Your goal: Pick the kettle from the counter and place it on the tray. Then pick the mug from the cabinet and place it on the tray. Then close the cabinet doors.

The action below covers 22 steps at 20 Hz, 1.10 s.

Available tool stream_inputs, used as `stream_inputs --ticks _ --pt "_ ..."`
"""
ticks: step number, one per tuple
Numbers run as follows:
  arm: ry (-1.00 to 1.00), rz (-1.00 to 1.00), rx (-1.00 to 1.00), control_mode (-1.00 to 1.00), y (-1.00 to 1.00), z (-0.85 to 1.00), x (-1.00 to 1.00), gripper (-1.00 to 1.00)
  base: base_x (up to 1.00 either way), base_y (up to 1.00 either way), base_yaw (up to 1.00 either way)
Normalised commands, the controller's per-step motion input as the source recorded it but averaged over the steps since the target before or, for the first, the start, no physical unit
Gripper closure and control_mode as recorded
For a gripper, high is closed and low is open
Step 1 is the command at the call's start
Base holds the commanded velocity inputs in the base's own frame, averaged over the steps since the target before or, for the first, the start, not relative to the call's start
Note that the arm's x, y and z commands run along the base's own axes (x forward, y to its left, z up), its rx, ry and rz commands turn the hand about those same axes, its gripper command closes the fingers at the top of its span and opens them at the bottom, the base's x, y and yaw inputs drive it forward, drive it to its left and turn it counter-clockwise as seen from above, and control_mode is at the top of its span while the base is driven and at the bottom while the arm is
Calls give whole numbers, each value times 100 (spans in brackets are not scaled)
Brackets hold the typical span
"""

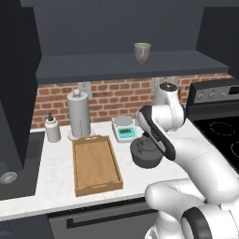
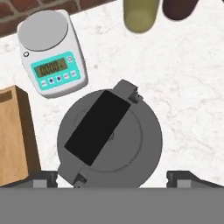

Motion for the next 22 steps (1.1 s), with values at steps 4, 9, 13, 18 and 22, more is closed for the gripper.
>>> stream_inputs --ticks 4,9,13,18,22 --pt "7 -19 11 -100 2 -18 46 -100 0 0 0" --pt "17 -13 10 -100 0 -29 24 -100 0 0 0" --pt "14 -8 2 -100 0 -40 6 -100 0 0 0" --pt "2 -5 0 -100 0 -25 18 -100 0 0 0" --pt "0 -1 -2 -100 0 -28 -1 -100 0 0 0"
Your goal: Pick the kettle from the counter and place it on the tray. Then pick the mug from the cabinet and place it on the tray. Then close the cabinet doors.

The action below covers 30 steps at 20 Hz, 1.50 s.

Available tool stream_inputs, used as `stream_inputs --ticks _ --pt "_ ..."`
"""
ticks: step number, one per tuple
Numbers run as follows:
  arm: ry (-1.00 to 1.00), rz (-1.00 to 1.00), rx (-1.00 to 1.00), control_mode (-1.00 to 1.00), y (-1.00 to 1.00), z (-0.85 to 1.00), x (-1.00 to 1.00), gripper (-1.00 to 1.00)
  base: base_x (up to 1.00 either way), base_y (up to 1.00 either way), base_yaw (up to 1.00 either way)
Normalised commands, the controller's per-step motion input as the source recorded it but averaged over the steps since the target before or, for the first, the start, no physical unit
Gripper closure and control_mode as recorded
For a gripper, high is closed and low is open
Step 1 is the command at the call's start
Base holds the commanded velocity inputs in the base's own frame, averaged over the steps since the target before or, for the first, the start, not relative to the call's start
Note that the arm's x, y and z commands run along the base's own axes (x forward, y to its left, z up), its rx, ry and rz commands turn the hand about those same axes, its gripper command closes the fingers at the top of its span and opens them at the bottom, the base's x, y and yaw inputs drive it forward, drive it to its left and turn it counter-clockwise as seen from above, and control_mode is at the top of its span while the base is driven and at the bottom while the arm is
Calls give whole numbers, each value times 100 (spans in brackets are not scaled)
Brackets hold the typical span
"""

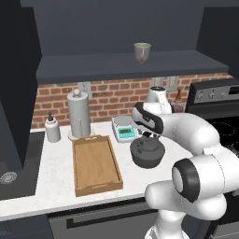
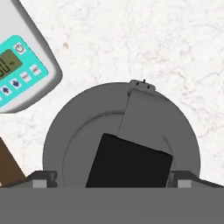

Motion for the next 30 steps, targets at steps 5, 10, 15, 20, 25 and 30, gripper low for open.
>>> stream_inputs --ticks 5,10,15,20,25,30 --pt "-1 0 -1 -100 6 -18 -30 100 0 0 0" --pt "-2 0 -12 -100 14 -7 -29 100 0 0 0" --pt "-2 0 -1 -100 6 0 -17 100 0 0 0" --pt "-8 0 0 -100 6 10 -36 100 0 0 0" --pt "-23 0 1 -100 21 43 -73 100 0 0 0" --pt "-20 -5 6 -100 31 46 -62 100 0 0 0"
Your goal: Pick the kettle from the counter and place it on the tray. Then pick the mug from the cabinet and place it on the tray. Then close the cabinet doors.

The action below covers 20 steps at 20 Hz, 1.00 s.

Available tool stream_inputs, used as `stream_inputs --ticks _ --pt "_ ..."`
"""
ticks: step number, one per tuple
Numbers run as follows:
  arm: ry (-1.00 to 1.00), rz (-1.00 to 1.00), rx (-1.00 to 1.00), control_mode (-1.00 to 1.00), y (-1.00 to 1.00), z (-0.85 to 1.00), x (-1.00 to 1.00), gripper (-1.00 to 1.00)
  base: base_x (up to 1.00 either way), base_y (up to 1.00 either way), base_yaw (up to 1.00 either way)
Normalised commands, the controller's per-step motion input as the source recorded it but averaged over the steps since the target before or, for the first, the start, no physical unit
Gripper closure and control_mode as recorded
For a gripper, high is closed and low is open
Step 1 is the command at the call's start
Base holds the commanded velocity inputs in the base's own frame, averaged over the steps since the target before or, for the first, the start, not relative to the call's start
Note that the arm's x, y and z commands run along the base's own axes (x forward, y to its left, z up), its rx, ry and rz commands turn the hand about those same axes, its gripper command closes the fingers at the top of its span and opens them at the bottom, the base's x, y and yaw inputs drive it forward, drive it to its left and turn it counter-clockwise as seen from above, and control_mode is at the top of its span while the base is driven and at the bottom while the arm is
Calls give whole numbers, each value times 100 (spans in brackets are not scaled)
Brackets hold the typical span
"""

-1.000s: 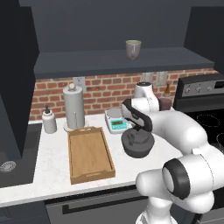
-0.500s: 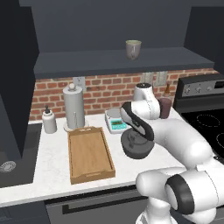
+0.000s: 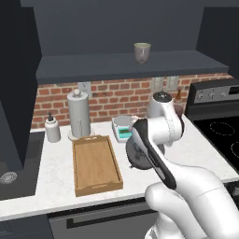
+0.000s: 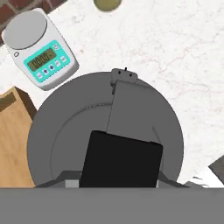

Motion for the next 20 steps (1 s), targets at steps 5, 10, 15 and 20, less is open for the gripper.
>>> stream_inputs --ticks 5,10,15,20 --pt "-5 -6 12 -100 59 33 -44 100 0 0 0" --pt "0 -8 9 -100 70 33 -10 100 0 0 0" --pt "0 -17 0 -100 67 32 16 100 0 0 0" --pt "0 -18 0 -100 49 11 45 100 0 0 0"
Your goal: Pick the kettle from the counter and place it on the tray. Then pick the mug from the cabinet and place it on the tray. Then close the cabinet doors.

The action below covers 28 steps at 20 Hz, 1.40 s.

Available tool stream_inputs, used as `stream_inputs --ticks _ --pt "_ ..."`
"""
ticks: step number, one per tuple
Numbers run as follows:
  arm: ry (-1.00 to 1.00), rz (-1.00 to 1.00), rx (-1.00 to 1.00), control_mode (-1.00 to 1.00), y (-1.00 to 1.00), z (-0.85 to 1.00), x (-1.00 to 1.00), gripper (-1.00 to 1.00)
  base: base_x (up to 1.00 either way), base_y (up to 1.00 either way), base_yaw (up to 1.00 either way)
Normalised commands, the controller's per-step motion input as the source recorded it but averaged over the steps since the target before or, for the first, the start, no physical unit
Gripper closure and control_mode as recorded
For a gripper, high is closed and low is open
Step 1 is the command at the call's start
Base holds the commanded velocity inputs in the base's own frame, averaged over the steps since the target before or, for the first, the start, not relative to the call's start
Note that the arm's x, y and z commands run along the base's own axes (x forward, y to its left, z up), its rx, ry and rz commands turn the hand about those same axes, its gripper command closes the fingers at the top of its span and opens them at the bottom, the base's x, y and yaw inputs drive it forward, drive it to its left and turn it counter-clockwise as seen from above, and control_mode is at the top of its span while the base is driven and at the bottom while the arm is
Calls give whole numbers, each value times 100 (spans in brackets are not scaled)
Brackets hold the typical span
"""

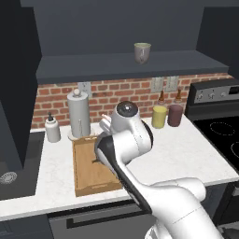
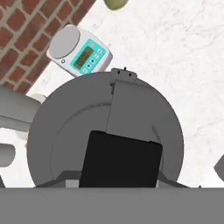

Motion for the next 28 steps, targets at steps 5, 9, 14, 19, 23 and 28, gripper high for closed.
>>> stream_inputs --ticks 5,9,14,19,23,28 --pt "3 -5 0 -100 21 0 56 100 0 0 0" --pt "22 0 0 -100 14 -9 53 100 0 0 0" --pt "21 2 0 -100 20 -16 44 100 0 0 0" --pt "4 4 0 -100 29 -21 35 100 0 0 0" --pt "0 4 0 -100 24 -18 30 100 0 0 0" --pt "0 3 0 -100 4 -14 28 100 0 0 0"
